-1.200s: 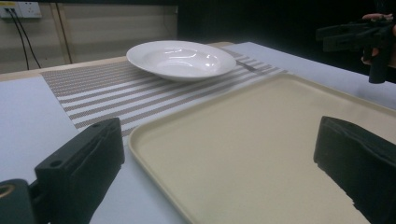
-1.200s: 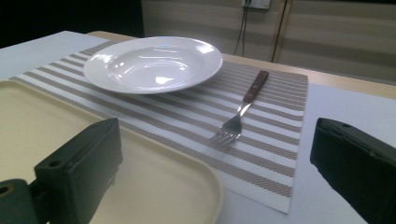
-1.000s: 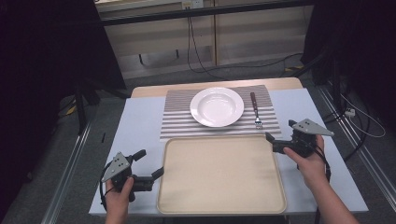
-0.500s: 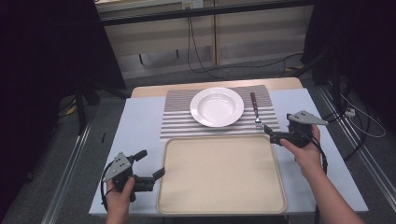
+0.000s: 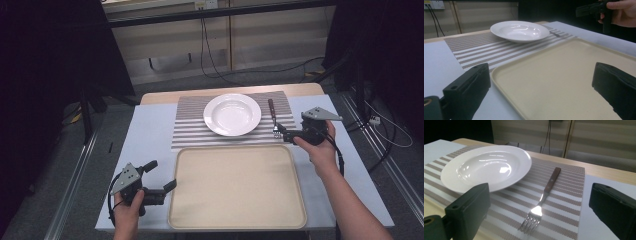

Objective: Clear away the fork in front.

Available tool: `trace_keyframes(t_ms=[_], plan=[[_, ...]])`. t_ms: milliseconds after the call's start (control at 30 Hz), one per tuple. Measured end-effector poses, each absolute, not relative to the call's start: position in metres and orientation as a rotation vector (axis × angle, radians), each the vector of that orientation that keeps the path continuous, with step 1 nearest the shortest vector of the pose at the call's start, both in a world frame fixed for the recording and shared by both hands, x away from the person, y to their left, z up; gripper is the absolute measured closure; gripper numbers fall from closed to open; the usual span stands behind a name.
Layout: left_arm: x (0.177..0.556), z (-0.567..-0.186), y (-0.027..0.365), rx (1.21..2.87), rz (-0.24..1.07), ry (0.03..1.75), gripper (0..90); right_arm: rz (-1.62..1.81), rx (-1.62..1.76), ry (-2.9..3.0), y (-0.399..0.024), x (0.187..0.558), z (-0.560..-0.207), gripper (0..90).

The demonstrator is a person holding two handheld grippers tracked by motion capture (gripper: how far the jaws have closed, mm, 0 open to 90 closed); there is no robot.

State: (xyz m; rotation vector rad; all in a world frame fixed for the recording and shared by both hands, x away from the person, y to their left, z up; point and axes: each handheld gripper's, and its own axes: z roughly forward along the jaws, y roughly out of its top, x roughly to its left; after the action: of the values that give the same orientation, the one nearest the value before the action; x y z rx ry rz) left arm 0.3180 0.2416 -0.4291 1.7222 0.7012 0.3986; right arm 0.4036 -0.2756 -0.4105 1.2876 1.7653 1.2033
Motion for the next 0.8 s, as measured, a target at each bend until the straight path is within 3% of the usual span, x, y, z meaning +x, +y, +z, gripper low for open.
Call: trace_keyframes(t_ms=[300, 467, 500, 533, 567, 600, 800], plan=[[0.318, -0.429, 0.241, 1.722, 0.401, 0.706, 2.2, 1.128, 1.307, 1.796, -0.276, 0.423, -0.414, 2.9], [0.318, -0.429, 0.241, 1.727, 0.407, 0.7, 2.1, 1.087, 1.36, 1.818, -0.277, 0.438, -0.421, 7.9], [0.318, -0.429, 0.241, 1.729, 0.405, 0.7, 2.2, 1.073, 1.377, 1.836, -0.277, 0.443, -0.424, 16.0], [0.318, -0.429, 0.241, 1.729, 0.405, 0.7, 2.2, 1.073, 1.377, 1.836, -0.277, 0.443, -0.424, 16.0], [0.317, -0.429, 0.242, 1.729, 0.411, 0.702, 2.2, 1.053, 1.39, 1.852, -0.276, 0.449, -0.427, 26.3], [0.317, -0.429, 0.242, 1.727, 0.412, 0.704, 2.2, 1.049, 1.397, 1.865, -0.275, 0.452, -0.428, 31.0], [0.317, -0.429, 0.241, 1.737, 0.415, 0.7, 2.2, 0.983, 1.408, 1.956, -0.267, 0.471, -0.437, 48.3]])
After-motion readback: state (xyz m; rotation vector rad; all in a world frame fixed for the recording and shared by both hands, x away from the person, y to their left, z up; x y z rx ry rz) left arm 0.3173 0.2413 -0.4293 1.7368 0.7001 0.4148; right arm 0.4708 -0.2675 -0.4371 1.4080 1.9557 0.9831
